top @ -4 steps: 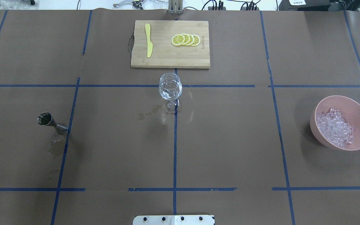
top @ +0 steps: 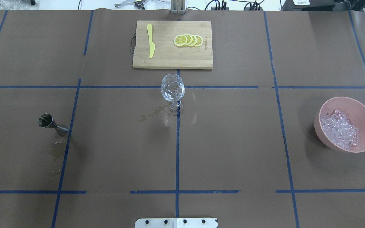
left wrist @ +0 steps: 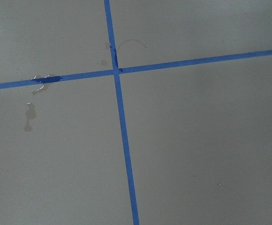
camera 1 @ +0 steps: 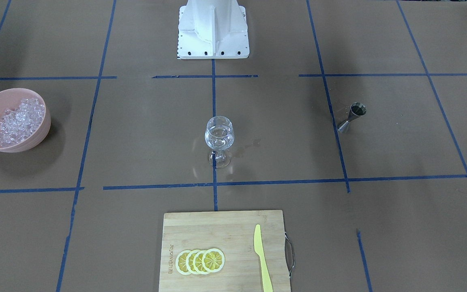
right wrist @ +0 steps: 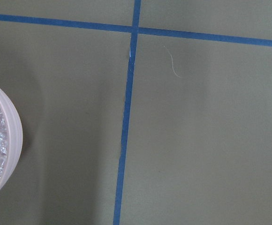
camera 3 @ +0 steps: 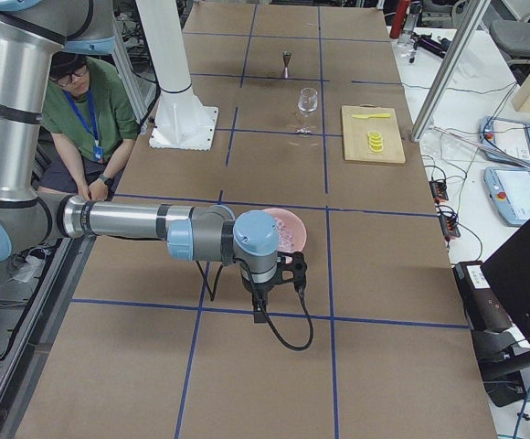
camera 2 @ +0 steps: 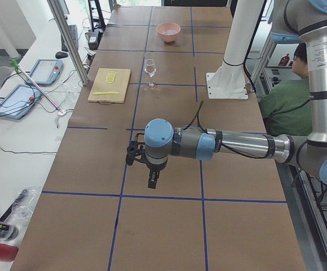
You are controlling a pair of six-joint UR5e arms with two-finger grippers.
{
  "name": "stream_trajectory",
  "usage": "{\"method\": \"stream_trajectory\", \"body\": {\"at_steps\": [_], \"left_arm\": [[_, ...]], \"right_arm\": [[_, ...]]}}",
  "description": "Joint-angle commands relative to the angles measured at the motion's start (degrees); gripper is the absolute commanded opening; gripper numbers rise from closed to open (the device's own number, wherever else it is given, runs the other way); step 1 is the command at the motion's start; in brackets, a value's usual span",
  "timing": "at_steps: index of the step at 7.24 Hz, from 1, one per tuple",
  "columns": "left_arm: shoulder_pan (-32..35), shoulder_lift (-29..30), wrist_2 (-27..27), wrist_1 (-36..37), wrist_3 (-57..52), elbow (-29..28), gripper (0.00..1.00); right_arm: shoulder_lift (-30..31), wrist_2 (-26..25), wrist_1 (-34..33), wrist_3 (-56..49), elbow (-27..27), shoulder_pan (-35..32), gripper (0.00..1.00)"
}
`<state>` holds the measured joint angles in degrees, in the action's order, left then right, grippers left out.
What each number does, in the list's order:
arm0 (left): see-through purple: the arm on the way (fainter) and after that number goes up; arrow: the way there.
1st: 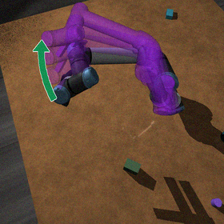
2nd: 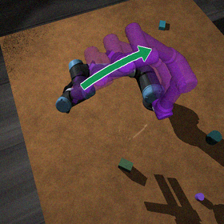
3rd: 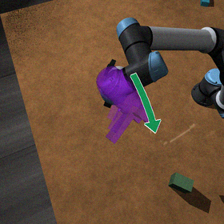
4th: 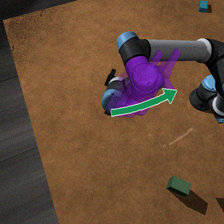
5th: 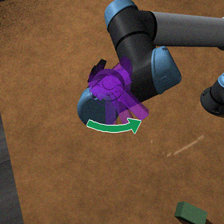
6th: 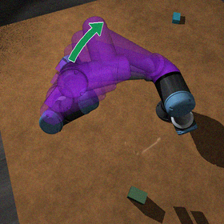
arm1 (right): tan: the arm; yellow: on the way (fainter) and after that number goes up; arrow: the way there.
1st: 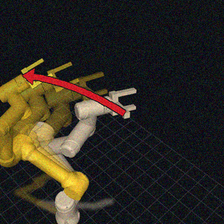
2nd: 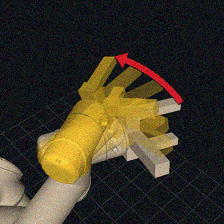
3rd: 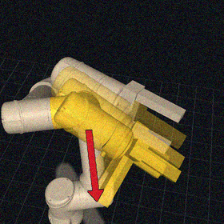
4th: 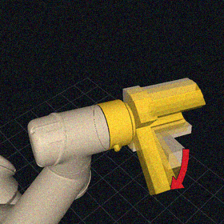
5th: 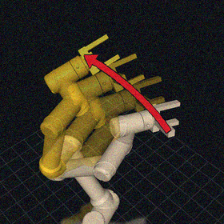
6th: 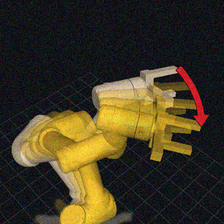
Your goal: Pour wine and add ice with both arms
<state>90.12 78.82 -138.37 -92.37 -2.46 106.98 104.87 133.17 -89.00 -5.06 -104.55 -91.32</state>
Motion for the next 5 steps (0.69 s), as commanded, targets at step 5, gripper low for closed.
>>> {"method": "stream_trajectory", "body": {"at_steps": [5], "left_arm": [[0.1, 7.0, -0.3, -5.8, 0.4, 0.1, 1.00]], "right_arm": [[-4.1, -0.2, 2.1, 0.8, -0.9, 0.0, 1.00]]}}
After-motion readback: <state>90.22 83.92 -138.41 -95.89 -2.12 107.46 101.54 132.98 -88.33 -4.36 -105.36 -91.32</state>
